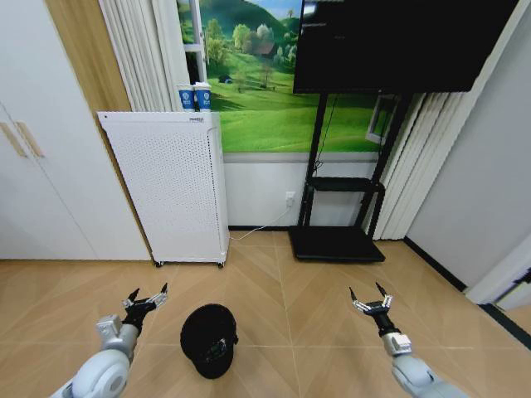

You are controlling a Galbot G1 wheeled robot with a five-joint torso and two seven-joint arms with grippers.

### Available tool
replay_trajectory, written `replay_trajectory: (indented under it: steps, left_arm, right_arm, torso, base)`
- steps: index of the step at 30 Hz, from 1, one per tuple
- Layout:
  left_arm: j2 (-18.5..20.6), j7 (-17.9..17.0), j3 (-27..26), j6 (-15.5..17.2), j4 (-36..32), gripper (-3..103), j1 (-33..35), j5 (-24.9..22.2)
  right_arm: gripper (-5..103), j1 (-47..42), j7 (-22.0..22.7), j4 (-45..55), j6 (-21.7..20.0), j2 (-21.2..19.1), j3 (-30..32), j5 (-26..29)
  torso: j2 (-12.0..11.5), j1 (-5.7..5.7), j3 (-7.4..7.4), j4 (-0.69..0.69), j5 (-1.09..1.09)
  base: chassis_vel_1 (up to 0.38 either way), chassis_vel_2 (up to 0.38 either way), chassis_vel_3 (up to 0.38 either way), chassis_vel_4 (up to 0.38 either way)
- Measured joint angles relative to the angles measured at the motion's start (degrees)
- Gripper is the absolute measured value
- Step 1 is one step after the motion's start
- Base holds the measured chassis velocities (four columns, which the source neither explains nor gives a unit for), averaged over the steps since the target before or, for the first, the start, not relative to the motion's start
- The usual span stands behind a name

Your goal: Pick up the trash bin and place the garbage on the floor into it.

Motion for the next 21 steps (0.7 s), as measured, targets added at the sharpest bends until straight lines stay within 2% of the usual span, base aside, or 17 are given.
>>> replay_trajectory:
  steps: [12,21]
  left_arm:
    - [-1.28,0.58,0.70,-0.37,0.64,100,0.42,1.07]
    - [-1.65,0.80,1.02,-0.51,1.59,100,0.21,1.34]
  right_arm:
    - [100,0.62,-0.56,-1.63,0.00,1.49,-1.19,-0.12]
    - [100,1.03,0.39,-3.00,0.03,2.93,-0.79,-2.15]
  torso:
    - [0.00,0.00,0.00,0.01,-0.02]
    - [-0.01,0.01,0.01,-0.02,0.00]
  base:
    - [-0.024,-0.030,0.032,0.035]
    - [-0.169,-0.201,0.170,0.201]
